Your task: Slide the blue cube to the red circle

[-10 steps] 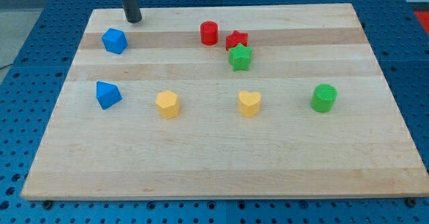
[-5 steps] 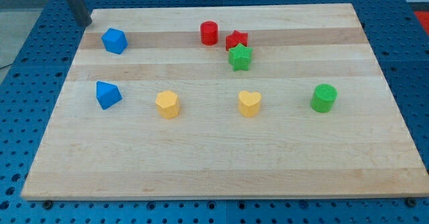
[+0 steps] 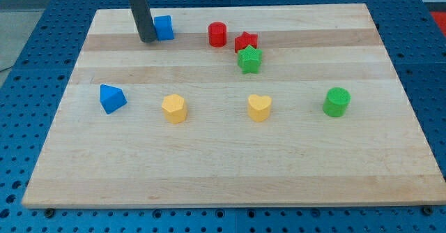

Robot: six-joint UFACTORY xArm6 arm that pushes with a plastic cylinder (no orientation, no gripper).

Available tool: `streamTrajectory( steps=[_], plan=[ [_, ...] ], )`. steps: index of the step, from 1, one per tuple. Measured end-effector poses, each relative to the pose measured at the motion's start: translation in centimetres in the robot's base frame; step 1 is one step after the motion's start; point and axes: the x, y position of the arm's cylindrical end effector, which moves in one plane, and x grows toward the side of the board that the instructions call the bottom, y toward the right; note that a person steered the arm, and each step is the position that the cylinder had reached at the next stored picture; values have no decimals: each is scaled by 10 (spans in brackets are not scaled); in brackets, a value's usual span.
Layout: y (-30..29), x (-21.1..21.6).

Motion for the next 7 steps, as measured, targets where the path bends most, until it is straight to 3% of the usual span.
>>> streamTrajectory(
  steps=[2, 3, 6, 7],
  plan=[
    [-59, -14],
    [-53, -33],
    [78, -42],
    [66, -42]
  ],
)
